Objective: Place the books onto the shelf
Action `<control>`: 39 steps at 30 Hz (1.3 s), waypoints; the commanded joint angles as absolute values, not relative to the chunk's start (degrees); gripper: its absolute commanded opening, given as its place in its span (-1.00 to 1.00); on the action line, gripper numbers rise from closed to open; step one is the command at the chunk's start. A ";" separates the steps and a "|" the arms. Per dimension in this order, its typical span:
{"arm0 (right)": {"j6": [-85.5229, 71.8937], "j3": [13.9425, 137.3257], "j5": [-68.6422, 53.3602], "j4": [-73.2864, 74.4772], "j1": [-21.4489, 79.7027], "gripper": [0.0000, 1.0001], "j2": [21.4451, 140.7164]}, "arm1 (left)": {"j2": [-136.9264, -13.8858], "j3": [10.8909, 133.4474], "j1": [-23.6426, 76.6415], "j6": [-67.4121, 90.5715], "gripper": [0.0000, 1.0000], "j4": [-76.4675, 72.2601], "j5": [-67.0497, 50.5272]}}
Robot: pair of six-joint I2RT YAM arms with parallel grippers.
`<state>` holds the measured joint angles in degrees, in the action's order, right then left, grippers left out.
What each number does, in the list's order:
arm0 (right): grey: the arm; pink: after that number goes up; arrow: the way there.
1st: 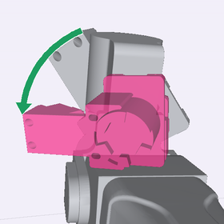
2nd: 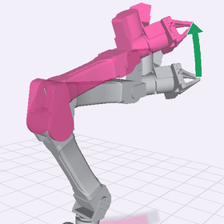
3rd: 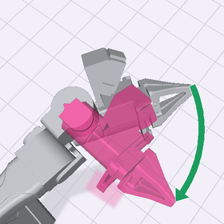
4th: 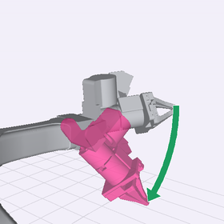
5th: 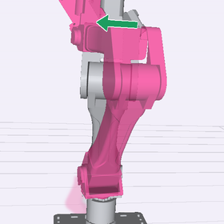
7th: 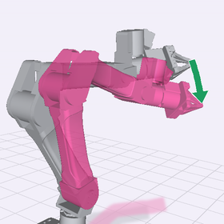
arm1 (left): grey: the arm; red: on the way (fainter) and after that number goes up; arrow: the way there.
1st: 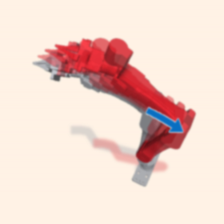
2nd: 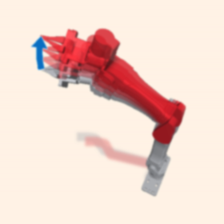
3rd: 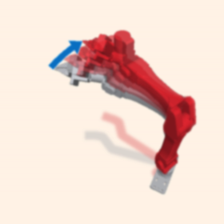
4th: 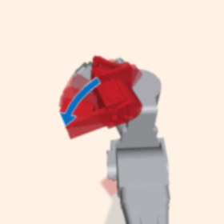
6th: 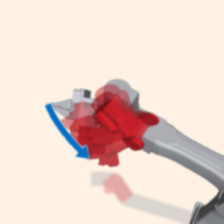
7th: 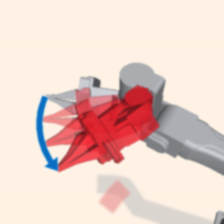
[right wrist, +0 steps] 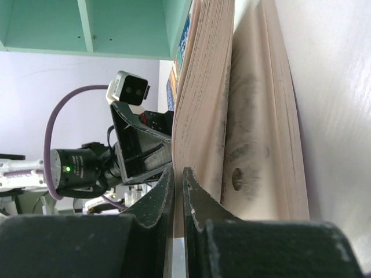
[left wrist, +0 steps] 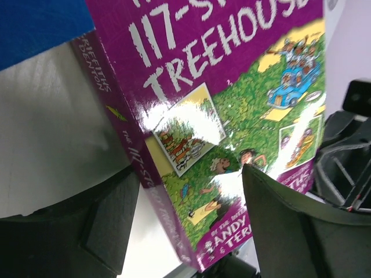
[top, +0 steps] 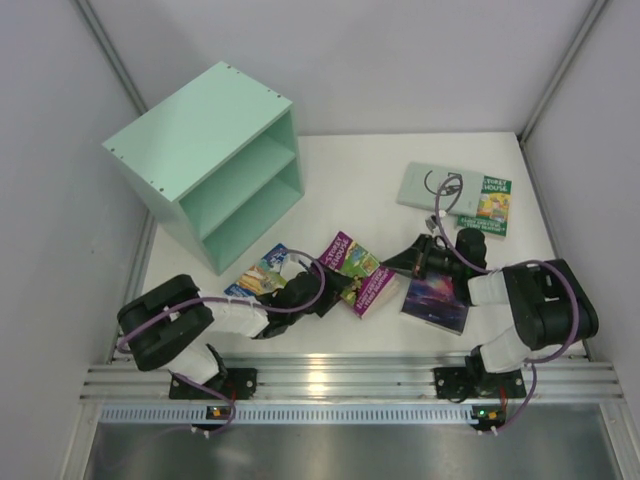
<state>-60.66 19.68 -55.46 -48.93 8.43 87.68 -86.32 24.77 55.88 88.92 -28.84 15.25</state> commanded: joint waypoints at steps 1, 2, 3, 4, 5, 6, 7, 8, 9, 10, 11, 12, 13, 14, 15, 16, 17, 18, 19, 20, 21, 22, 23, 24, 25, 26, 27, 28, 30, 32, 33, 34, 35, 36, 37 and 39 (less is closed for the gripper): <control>-64.24 18.72 -58.36 -58.18 7.30 -1.00 89.29 | -87.71 22.07 57.39 91.41 0.46 -42.96 22.05; -64.77 18.46 -58.53 -59.14 6.77 -1.00 90.17 | -87.89 21.45 57.65 90.54 0.43 -45.94 22.50; -65.30 17.85 -58.80 -60.11 6.68 -1.00 90.44 | -88.41 21.45 57.74 89.92 0.38 -46.66 22.50; -65.56 17.75 -58.80 -60.81 6.51 -1.00 90.70 | -88.50 21.53 57.74 89.13 0.34 -47.54 22.41; -65.48 17.67 -58.80 -60.73 6.42 -1.00 91.05 | -88.68 21.88 57.74 87.64 0.23 -48.42 22.15; -65.39 17.58 -58.89 -60.56 6.33 -1.00 91.66 | -88.68 22.23 57.74 86.93 0.17 -48.60 21.63; -65.39 17.58 -58.89 -60.47 6.33 -1.00 92.02 | -88.68 22.67 57.74 86.23 0.09 -48.34 21.36; -65.39 17.67 -58.89 -60.12 6.15 -1.00 92.46 | -88.51 23.46 57.74 85.18 -0.17 -47.99 21.18; -65.30 17.67 -58.71 -59.68 6.15 -0.96 92.63 | -87.98 23.90 57.74 84.56 -0.26 -47.21 20.92; -65.13 17.84 -58.54 -57.76 6.07 -0.63 92.55 | -87.63 24.34 57.74 83.16 -0.39 -46.59 20.74; -64.87 17.93 -58.01 -56.09 5.80 -0.40 91.77 | -87.10 25.30 57.74 82.45 -0.48 -45.71 20.66; -64.43 18.63 -56.70 -51.46 5.89 -0.20 91.15 | -85.97 25.92 57.66 81.75 -0.69 -43.96 20.57; -63.12 19.07 -55.82 -48.37 5.80 0.09 90.27 | -85.44 26.54 57.66 79.82 -0.80 -42.99 20.57; -62.24 19.86 -54.85 -44.86 5.80 0.21 88.09 | -84.99 28.20 57.66 78.76 -0.90 -42.02 20.65; -61.18 21.86 -52.23 -35.25 5.71 0.29 86.67 | -84.12 29.08 57.66 77.88 -1.00 -39.66 20.83; -58.04 23.28 -50.47 -29.15 5.71 0.39 85.27 | -83.85 30.05 57.66 76.48 -1.00 -38.59 21.70; -56.35 24.94 -48.36 -22.91 5.54 0.42 82.47 | -83.59 31.89 57.66 75.59 -1.00 -38.06 21.88; -55.29 28.62 -42.95 -9.89 5.28 0.46 81.05 | -83.24 32.60 57.57 74.72 -1.00 -37.62 22.15; -53.72 30.65 -40.28 -3.67 5.10 0.53 79.82 | -82.97 33.39 57.39 73.58 -1.00 -36.75 22.24; -53.44 34.76 -37.99 2.40 4.84 0.57 77.98 | -82.88 34.96 57.48 73.04 -1.00 -35.61 22.32; -53.52 36.81 -33.18 12.99 4.83 0.61 77.18 | -82.53 35.85 57.31 72.60 -1.00 -34.55 22.50; -54.57 38.65 -31.05 17.71 4.75 0.70 76.65 | -82.36 36.73 57.39 71.99 -1.00 -32.37 22.59; -55.36 40.50 -29.81 20.80 4.83 0.73 75.16 | -82.61 38.22 57.39 71.81 -1.00 -31.65 22.76; -58.85 40.52 -28.75 23.61 4.92 0.76 74.10 | -82.79 38.84 57.39 71.63 -1.00 -31.21 22.94; -61.06 39.73 -28.65 23.90 4.92 0.83 72.61 | -82.97 39.37 57.39 71.80 -1.00 -31.03 22.94; -63.43 37.38 -28.57 23.82 4.92 0.84 69.29 | -83.14 39.55 57.31 71.98 -1.00 -31.20 22.94; -65.55 36.14 -27.69 23.73 4.83 0.85 67.34 | -83.49 39.72 57.30 72.07 -1.00 -31.29 22.94; -69.05 34.99 -27.16 23.82 4.92 0.86 65.50 | -83.58 39.90 57.22 72.24 -1.00 -31.29 22.94; -71.18 32.70 -26.02 24.17 4.83 0.87 59.70 | -83.76 40.69 57.22 72.33 -1.00 -30.24 22.94; -73.64 31.30 -25.32 25.57 4.92 0.87 54.44 | -83.67 41.92 57.22 71.99 -1.00 -28.75 23.29; -74.26 31.03 -24.44 26.79 5.01 0.87 52.84 | -83.67 42.27 57.22 71.81 -1.00 -28.04 23.47; -75.66 30.76 -23.65 27.33 5.36 0.87 51.34 | -83.76 42.45 57.13 71.63 -1.00 -27.95 23.81; -76.28 30.15 -22.95 27.59 6.06 0.88 48.80 | -83.67 42.54 57.22 71.63 -1.00 -27.86 24.08; -77.94 29.54 -21.90 27.60 6.41 0.88 47.91 | -83.67 42.63 57.22 71.46 -1.00 -27.95 24.26; -78.48 28.84 -21.88 27.08 6.76 0.88 46.60 | -83.58 42.97 57.13 71.46 -1.00 -27.95 24.52; -80.06 26.20 -22.50 23.75 7.03 0.87 45.62 | -83.50 43.15 57.13 71.46 -1.00 -27.95 24.78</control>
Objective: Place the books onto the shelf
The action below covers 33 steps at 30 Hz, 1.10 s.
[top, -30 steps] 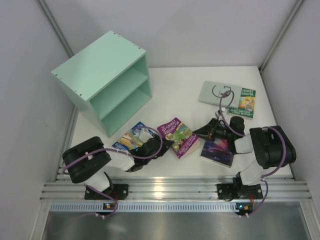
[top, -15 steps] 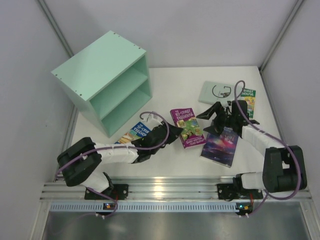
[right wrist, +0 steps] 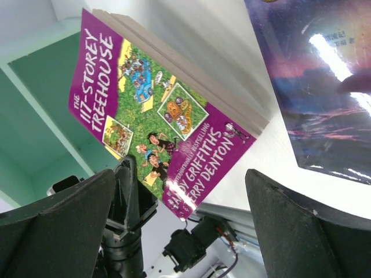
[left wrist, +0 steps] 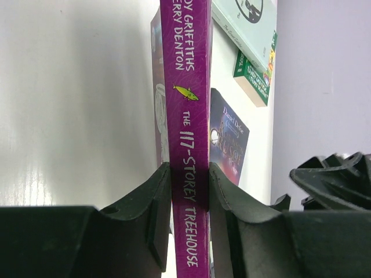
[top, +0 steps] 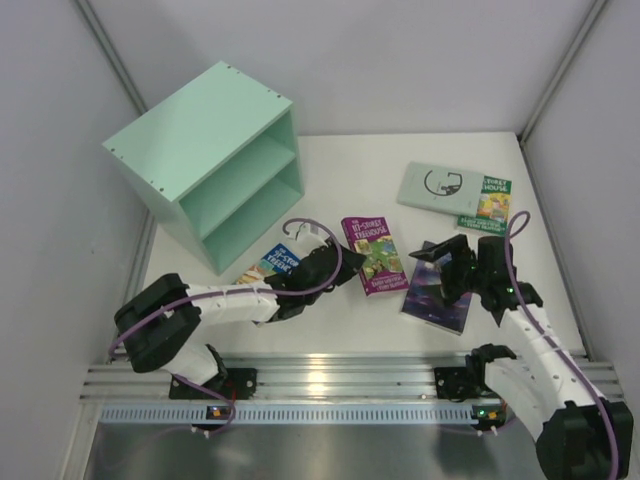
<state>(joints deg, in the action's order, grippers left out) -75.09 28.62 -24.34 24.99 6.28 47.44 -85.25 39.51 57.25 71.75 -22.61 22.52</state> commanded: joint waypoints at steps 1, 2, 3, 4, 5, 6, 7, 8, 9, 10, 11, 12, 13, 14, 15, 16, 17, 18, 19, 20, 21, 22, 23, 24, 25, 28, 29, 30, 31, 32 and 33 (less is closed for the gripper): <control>-80.59 25.23 -23.02 22.08 7.64 0.88 45.01 | -83.50 43.50 57.13 71.37 -1.00 -27.86 24.87; -81.20 23.14 -23.64 17.88 7.99 0.87 44.65 | -83.76 43.77 57.13 71.37 -1.00 -27.60 24.96; -82.43 22.25 -24.51 16.01 8.52 0.88 44.47 | -83.85 44.03 57.22 71.37 -1.00 -27.42 24.96; -82.88 21.63 -24.43 14.34 9.22 0.87 44.21 | -83.93 44.47 57.22 71.28 -1.00 -27.07 24.96; -83.32 20.93 -23.91 12.85 11.06 0.87 43.86 | -84.20 44.65 57.13 71.37 -1.00 -26.98 25.05; -84.10 20.83 -22.34 12.40 12.12 0.88 43.94 | -84.29 44.91 57.13 71.37 -1.00 -26.90 25.05; -84.55 20.48 -21.63 11.61 14.13 0.88 44.21 | -84.29 45.43 57.22 71.37 -1.00 -26.63 25.22; -85.16 20.22 -21.10 9.77 15.19 0.89 44.64 | -84.37 45.70 57.22 71.37 -1.00 -26.37 25.57; -85.86 19.95 -20.83 8.45 15.99 0.89 45.08 | -84.46 45.96 57.13 71.02 -1.00 -26.11 25.66; -85.96 19.43 -20.92 7.57 16.52 0.89 45.87 | -84.29 47.01 57.13 70.23 -1.00 -25.06 26.10; -86.22 19.16 -21.00 5.38 16.78 0.89 46.14 | -83.77 47.28 57.04 70.14 -1.00 -23.31 27.15; -86.22 18.81 -20.92 3.62 17.05 0.89 46.32 | -83.50 47.29 57.04 70.05 -1.00 -23.29 27.33; -86.22 18.20 -20.83 1.86 17.75 0.89 47.01 | -82.89 47.11 56.43 69.96 -1.00 -23.38 27.25; -85.87 18.11 -20.57 -1.20 18.10 0.90 47.46 | -82.71 47.11 56.16 69.87 -1.00 -23.20 26.99; -85.09 18.11 -20.31 -2.45 18.28 0.90 48.16 | -82.27 47.11 55.90 69.87 -1.00 -23.12 26.72; -84.64 18.02 -20.30 -4.11 18.46 0.90 48.86 | -82.00 47.20 55.72 69.61 -1.00 -23.03 26.54; -84.29 17.84 -20.65 -8.05 18.89 0.90 50.26 | -81.48 47.28 55.46 69.44 -1.00 -22.77 26.46; -83.68 17.75 -20.92 -10.17 19.07 0.90 50.88 | -81.30 47.46 55.28 69.26 -1.00 -22.50 26.28; -83.24 18.01 -21.18 -11.94 19.42 0.90 52.11 | -80.78 47.46 55.11 69.34 -1.00 -22.24 26.11; -81.93 18.28 -21.62 -14.13 19.60 0.91 52.82 | -80.51 47.37 54.85 69.61 -1.00 -22.24 25.84; -81.31 18.72 -21.88 -14.93 19.69 0.90 53.34 | -80.33 47.20 54.67 69.96 -1.00 -22.50 24.97; -80.52 19.50 -22.15 -15.81 19.95 0.90 54.39 | -79.90 47.11 54.15 70.31 -1.00 -22.59 24.70; -79.12 19.95 -22.24 -16.34 20.21 0.91 54.75 | -79.72 47.02 53.97 70.66 -1.00 -22.85 24.26; -78.49 20.30 -22.15 -16.35 20.30 0.91 55.10 | -79.54 46.67 53.79 71.71 -1.00 -23.55 23.82; -78.14 20.39 -22.06 -17.04 20.74 0.91 55.37 | -79.11 46.50 53.35 72.07 -1.00 -23.99 23.04; -79.18 18.38 -21.80 -21.68 21.44 0.92 55.20 | -78.58 47.02 53.17 72.07 -1.00 -24.35 23.20; -80.06 17.85 -21.54 -22.67 21.71 0.92 55.11 | -78.49 47.28 53.17 71.98 -1.00 -24.35 23.29; -80.33 17.49 -21.19 -23.20 21.97 0.93 54.93 | -78.57 47.72 53.17 71.90 -1.00 -24.26 23.38; -80.59 17.23 -20.83 -24.25 22.41 0.93 54.76 | -78.57 47.90 53.17 72.16 -1.00 -24.34 23.47; -80.94 17.14 -20.40 -24.87 22.67 0.93 54.67 | -78.57 48.07 53.17 72.33 -1.00 -24.26 23.64; -81.47 17.23 -19.96 -25.22 23.20 0.93 54.58 | -78.75 48.16 53.17 73.20 -1.00 -24.43 23.73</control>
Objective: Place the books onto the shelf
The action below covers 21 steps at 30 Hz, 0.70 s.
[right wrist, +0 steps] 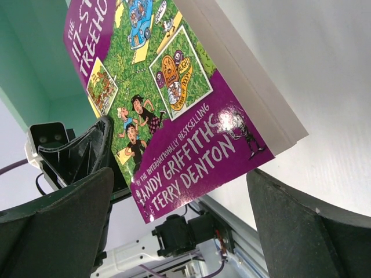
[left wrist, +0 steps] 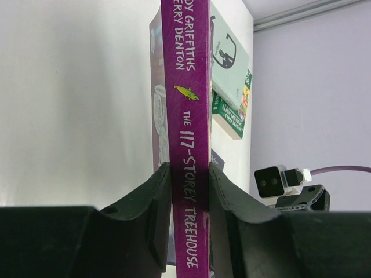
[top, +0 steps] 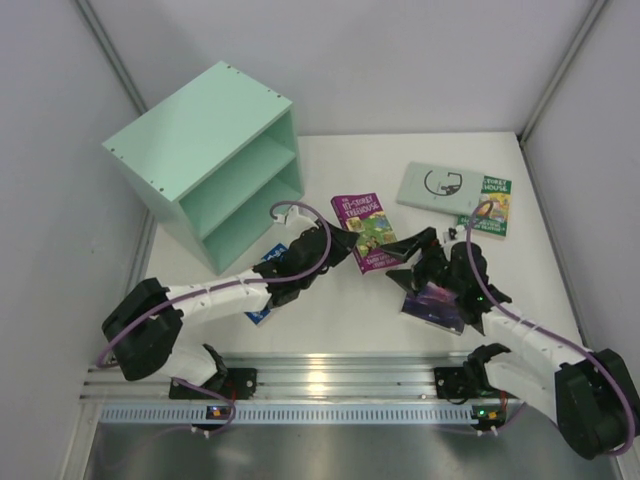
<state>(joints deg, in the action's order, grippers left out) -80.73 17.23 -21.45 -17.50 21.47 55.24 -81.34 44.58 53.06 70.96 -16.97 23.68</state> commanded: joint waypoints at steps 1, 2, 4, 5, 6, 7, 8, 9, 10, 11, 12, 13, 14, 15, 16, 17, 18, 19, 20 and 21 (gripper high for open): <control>-81.47 17.31 -19.95 -25.40 23.46 0.94 54.67 | -78.84 48.16 53.17 73.56 -1.00 -24.87 23.73; -81.91 17.49 -19.26 -25.40 23.73 0.94 54.67 | -78.92 48.08 53.17 73.91 -1.00 -25.22 23.82; -82.53 18.10 -18.29 -24.09 24.95 0.94 55.10 | -79.19 47.73 53.17 75.41 -1.00 -26.10 23.99; -83.66 18.28 -17.50 -23.56 25.40 0.94 55.28 | -79.10 47.55 53.17 75.85 -1.00 -27.32 23.99; -84.45 18.19 -17.32 -23.55 25.66 0.94 55.63 | -79.19 47.46 53.17 76.20 -1.00 -27.77 24.26; -85.25 17.67 -17.05 -24.25 26.36 0.95 55.90 | -79.28 47.55 53.17 76.20 -1.00 -27.77 24.43; -86.38 17.58 -16.35 -24.26 26.80 0.95 56.07 | -79.28 47.72 53.17 76.20 -1.00 -27.51 24.69; -86.83 17.40 -16.09 -24.26 27.24 0.95 56.07 | -79.19 48.07 53.17 75.77 -1.00 -26.81 25.48; -87.27 17.32 -15.82 -24.34 28.03 0.95 55.99 | -78.93 48.08 53.17 75.59 -1.00 -26.55 25.92; -87.71 17.40 -15.04 -24.17 28.39 0.95 55.90 | -78.66 48.08 53.17 75.24 -1.00 -26.37 26.36; -87.89 17.49 -14.68 -23.82 28.74 0.95 55.64 | -78.49 48.16 53.17 74.54 -1.00 -25.85 26.80; -87.98 17.75 -14.24 -22.86 29.44 0.95 55.11 | -78.05 48.25 53.17 74.27 -1.00 -25.23 27.85; -87.98 18.01 -12.93 -22.07 29.79 0.96 54.85 | -77.79 48.34 53.17 74.27 -1.00 -24.88 28.12; -88.15 18.45 -12.48 -21.45 30.32 0.96 54.23 | -77.35 48.25 53.17 74.09 -1.00 -24.87 28.39; -88.24 18.72 -11.96 -20.23 30.58 0.96 53.97 | -77.26 48.25 53.17 73.83 -1.00 -24.87 28.48; -88.33 19.07 -10.56 -19.61 30.85 0.96 53.79 | -77.08 48.25 53.17 73.83 -1.00 -24.79 28.56; -88.24 19.68 -9.94 -17.69 31.11 0.96 53.70 | -76.73 48.16 53.17 74.00 -1.00 -24.96 28.48; -88.59 19.86 -8.37 -17.58 31.29 0.96 53.79 | -76.47 48.08 53.17 74.26 -1.00 -25.13 28.22; -88.68 19.78 -7.65 -18.01 31.38 0.96 54.05 | -76.29 47.73 53.17 74.96 -1.00 -25.22 28.04; -88.86 19.78 -6.86 -19.41 31.46 0.95 55.01 | -76.03 47.46 53.17 75.41 -1.00 -25.57 27.86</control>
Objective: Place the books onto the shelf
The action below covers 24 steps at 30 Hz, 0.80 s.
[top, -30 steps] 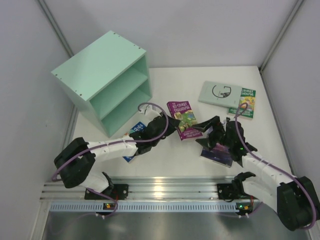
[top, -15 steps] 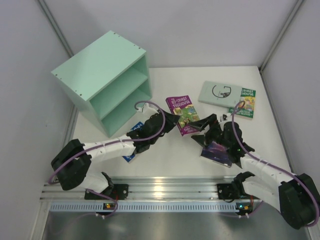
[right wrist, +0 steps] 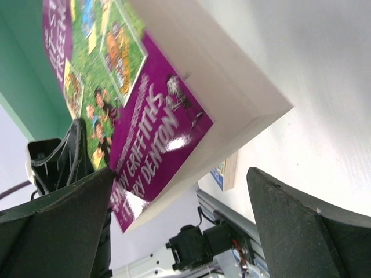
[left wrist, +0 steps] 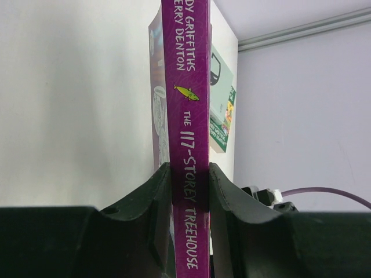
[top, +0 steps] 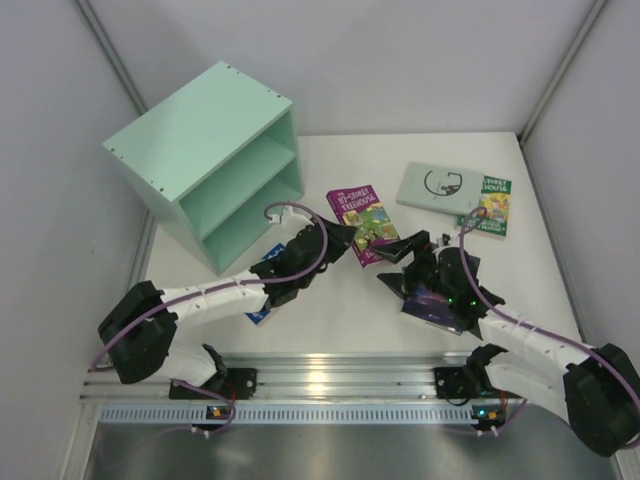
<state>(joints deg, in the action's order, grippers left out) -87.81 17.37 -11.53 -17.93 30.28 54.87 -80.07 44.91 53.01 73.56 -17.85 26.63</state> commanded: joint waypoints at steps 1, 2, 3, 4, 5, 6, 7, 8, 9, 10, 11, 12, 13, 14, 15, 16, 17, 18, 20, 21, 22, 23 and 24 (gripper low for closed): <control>-89.55 19.69 -6.25 -20.47 31.46 0.94 55.80 | -75.94 47.11 53.17 76.02 -1.00 -26.36 27.43; -89.91 19.43 -6.24 -22.22 31.38 0.92 57.81 | -75.42 46.50 53.17 76.90 -1.00 -26.63 27.33; -90.17 19.42 -6.15 -26.33 31.38 0.91 59.05 | -75.06 46.32 53.17 77.17 -1.00 -26.63 27.33; -89.83 19.68 -6.41 -28.11 31.38 0.90 60.19 | -74.71 46.23 53.17 76.99 -1.00 -26.20 27.60; -89.48 20.73 -6.59 -29.34 31.29 0.88 62.55 | -74.01 46.75 53.17 76.47 -1.00 -25.32 27.77; -88.69 21.53 -7.20 -30.75 31.38 0.87 63.80 | -73.57 47.02 53.17 76.29 -1.00 -24.18 27.77; -88.25 22.14 -7.38 -31.72 31.38 0.86 64.85 | -73.39 47.37 53.17 75.85 -1.00 -23.21 27.60; -87.89 22.76 -7.47 -33.03 31.38 0.81 66.52 | -73.04 47.55 53.17 75.76 -1.00 -22.94 26.73; -87.72 22.68 -7.56 -36.18 31.38 0.77 67.23 | -72.95 47.64 53.17 75.67 -1.00 -22.59 26.02; -87.71 22.68 -7.73 -37.69 31.38 0.71 67.76 | -72.86 47.81 53.17 75.76 -1.00 -21.54 25.32; -87.63 22.24 -7.91 -39.10 31.38 0.50 68.20 | -72.43 47.73 53.17 76.11 -1.00 -20.92 24.09; -87.63 21.89 -7.91 -41.29 31.29 0.34 68.29 | -72.07 47.55 53.09 76.46 -1.00 -20.57 23.47; -87.63 21.45 -7.74 -42.44 31.38 0.16 68.12 | -71.72 46.94 53.09 76.90 -1.00 -20.22 22.86; -87.63 20.49 -7.56 -44.10 31.20 -0.27 67.25 | -70.76 46.67 53.09 76.99 -1.00 -19.17 21.46; -87.45 20.04 -7.30 -45.08 31.29 -0.48 66.63 | -70.32 46.58 53.09 76.91 -1.00 -18.03 20.58; -86.76 19.60 -7.12 -46.04 30.94 -0.71 66.01 | -69.88 46.67 53.09 75.95 -1.00 -16.80 19.96; -86.40 19.25 -7.12 -47.27 30.07 -1.00 64.53 | -68.83 46.76 53.09 75.15 -1.00 -14.00 19.34; -86.05 19.42 -7.38 -47.37 29.45 -1.00 63.73 | -68.30 46.84 53.00 74.36 -0.87 -12.58 18.03; -82.98 22.13 -12.46 -46.85 26.04 -1.00 62.32 | -66.55 46.67 52.74 71.38 -0.27 -10.64 16.53; -80.71 23.37 -18.22 -46.67 24.71 -1.00 62.23 | -65.84 46.50 52.65 70.50 -0.05 -8.63 15.39; -79.90 24.68 -21.33 -46.58 23.65 -1.00 62.05 | -64.87 46.23 52.47 69.44 0.10 -6.70 15.29; -79.54 26.79 -24.49 -46.93 21.21 -1.00 62.22 | -62.78 46.14 52.38 69.09 0.19 -4.77 15.21; -79.80 27.50 -30.00 -47.89 20.05 -1.00 62.31 | -61.62 46.06 52.30 68.65 0.36 -0.83 15.03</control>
<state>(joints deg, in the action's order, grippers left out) -82.81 21.23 -17.39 -38.24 23.64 64.12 -66.57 44.82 52.07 71.11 -5.93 19.75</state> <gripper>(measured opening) 0.206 0.615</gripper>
